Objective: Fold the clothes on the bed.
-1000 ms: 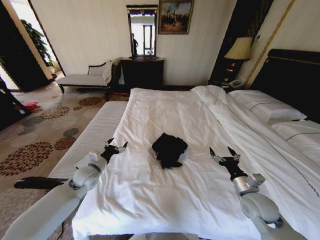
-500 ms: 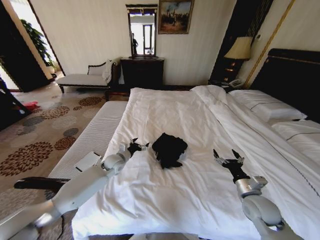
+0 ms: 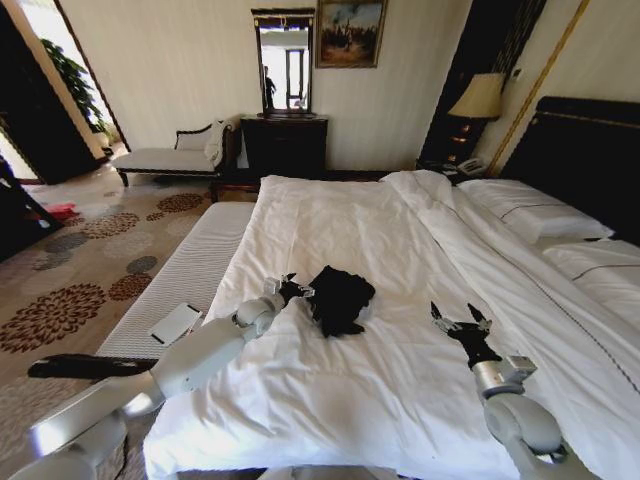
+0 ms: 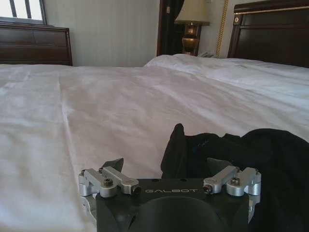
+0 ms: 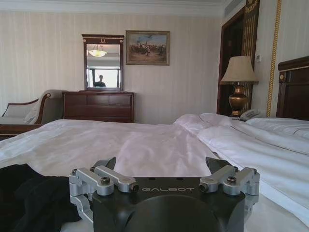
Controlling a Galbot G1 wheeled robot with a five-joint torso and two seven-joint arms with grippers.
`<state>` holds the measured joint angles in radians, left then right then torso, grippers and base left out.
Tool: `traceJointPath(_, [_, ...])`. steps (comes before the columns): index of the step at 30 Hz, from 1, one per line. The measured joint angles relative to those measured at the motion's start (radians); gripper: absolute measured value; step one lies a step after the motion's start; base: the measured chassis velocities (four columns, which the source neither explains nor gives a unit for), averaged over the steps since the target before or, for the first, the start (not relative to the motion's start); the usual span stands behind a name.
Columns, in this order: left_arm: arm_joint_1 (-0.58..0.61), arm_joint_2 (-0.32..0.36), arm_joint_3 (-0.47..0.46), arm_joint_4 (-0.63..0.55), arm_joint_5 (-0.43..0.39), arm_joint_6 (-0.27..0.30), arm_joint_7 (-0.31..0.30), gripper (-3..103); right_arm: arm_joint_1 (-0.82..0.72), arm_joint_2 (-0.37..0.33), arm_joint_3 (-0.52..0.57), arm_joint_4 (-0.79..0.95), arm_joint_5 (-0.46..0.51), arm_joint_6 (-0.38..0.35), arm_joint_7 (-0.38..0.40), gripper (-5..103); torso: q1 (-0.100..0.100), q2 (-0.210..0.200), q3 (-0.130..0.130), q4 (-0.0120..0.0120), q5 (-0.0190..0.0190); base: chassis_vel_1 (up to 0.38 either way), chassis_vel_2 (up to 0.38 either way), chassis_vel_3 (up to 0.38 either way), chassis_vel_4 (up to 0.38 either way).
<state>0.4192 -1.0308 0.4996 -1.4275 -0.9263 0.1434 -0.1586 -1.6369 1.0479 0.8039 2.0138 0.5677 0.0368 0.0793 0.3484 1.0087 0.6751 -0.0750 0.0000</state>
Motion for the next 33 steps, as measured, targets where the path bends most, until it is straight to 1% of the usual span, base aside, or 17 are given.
traceJointPath(1, [-0.006,-0.014,0.003,0.015,-0.011,0.005,-0.005,99,0.002,-0.001,-0.001,-0.003,0.001,0.0,0.0,100,0.0,0.0,0.0,0.0,-0.0001,0.0,0.0,0.0,0.0])
traceJointPath(4, [-0.015,-0.043,0.011,0.061,-0.011,0.006,-0.007,93,0.004,-0.003,-0.005,-0.012,0.0,0.003,0.001,100,0.0,0.0,0.0,-0.0003,0.0001,0.0,0.0,0.0,0.0])
traceJointPath(13, [-0.039,-0.098,0.016,0.131,0.005,-0.007,-0.004,89,0.004,-0.004,-0.006,-0.014,0.0,0.006,0.001,100,0.0,0.0,0.0,-0.0001,0.0,0.0,0.0,0.0,0.0])
traceJointPath(14, [-0.053,-0.115,0.018,0.153,0.008,-0.011,-0.003,86,0.004,-0.004,-0.006,-0.015,0.0,0.007,0.0,100,0.0,0.0,0.0,-0.0002,0.0001,0.0,0.0,0.0,0.0])
traceJointPath(15, [-0.053,-0.115,0.018,0.153,0.008,-0.011,-0.003,86,0.004,-0.004,-0.006,-0.015,0.0,0.007,0.0,100,0.0,0.0,0.0,-0.0002,0.0001,0.0,0.0,0.0,0.0])
traceJointPath(18, [-0.078,-0.151,0.023,0.199,0.01,-0.012,-0.002,85,0.003,-0.002,-0.008,-0.015,-0.001,0.008,0.0,100,0.0,0.0,0.0,-0.0002,0.0002,0.0,0.0,0.0,0.0])
traceJointPath(21, [-0.089,-0.17,0.026,0.22,0.01,-0.013,0.0,84,0.003,0.0,-0.008,-0.016,-0.002,0.008,0.0,100,0.0,0.0,0.0,-0.0002,0.0001,0.0,0.0,0.0,0.0])
traceJointPath(23, [-0.105,-0.2,0.029,0.25,0.009,-0.014,0.003,81,0.001,0.0,-0.008,-0.016,-0.003,0.009,0.0,100,0.0,0.0,0.0,-0.0003,0.0001,0.0,0.0,0.0,0.0])
traceJointPath(24, [-0.105,-0.2,0.029,0.25,0.009,-0.014,0.003,81,0.001,0.0,-0.008,-0.016,-0.003,0.009,0.0,100,0.0,0.0,0.0,-0.0003,0.0001,0.0,0.0,0.0,0.0])
traceJointPath(27, [-0.116,-0.232,0.038,0.276,-0.002,-0.013,0.002,78,0.0,0.0,-0.007,-0.016,-0.003,0.009,0.0,100,0.0,0.0,0.0,-0.0004,0.0001,0.0,0.0,0.0,0.0])
traceJointPath(29, [-0.123,-0.256,0.044,0.3,-0.003,-0.01,-0.001,74,-0.001,0.0,-0.003,-0.016,-0.001,0.009,0.0,100,0.0,0.0,0.0,-0.0003,0.0001,0.0,0.0,0.0,0.0])
traceJointPath(32, [-0.128,-0.271,0.046,0.317,-0.001,-0.009,-0.005,72,-0.003,0.0,0.001,-0.015,0.0,0.01,0.0,100,0.0,0.0,0.0,-0.0002,0.0002,0.0,0.0,0.0,0.0])
traceJointPath(33, [-0.132,-0.287,0.045,0.333,-0.001,-0.009,-0.005,71,-0.006,-0.001,0.006,-0.014,0.003,0.011,0.0,100,0.0,0.0,0.0,-0.0001,0.0002,0.0,0.0,0.0,0.0])
